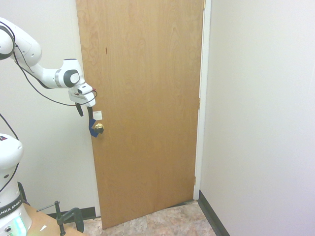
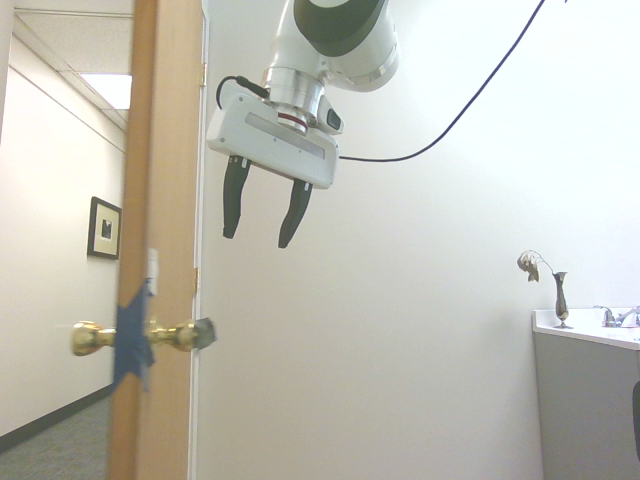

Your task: Close door

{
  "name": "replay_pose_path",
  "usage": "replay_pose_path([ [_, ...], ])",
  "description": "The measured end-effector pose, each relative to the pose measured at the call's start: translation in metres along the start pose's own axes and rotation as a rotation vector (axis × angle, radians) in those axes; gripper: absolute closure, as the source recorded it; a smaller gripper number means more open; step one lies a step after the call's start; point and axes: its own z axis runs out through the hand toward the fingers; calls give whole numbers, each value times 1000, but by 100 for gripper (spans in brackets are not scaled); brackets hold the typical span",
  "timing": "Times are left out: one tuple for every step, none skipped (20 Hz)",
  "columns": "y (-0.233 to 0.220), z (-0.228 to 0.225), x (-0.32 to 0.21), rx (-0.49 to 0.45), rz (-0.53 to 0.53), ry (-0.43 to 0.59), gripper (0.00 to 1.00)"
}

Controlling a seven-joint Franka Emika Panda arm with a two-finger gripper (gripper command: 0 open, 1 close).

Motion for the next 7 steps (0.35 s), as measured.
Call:
replay_pose_path([
  [4, -1, 11, 1, -5, 1, 0],
  [12, -5, 27, 1, -3, 7, 0],
  [20, -11, 41, 1, 2, 10, 0],
  [28, -19, 50, 3, 5, 7, 0],
  [36, -29, 54, 2, 6, 4, 0],
  [47, -39, 58, -2, 12, 5, 0],
  [60, -48, 61, -11, 21, 5, 0],
])
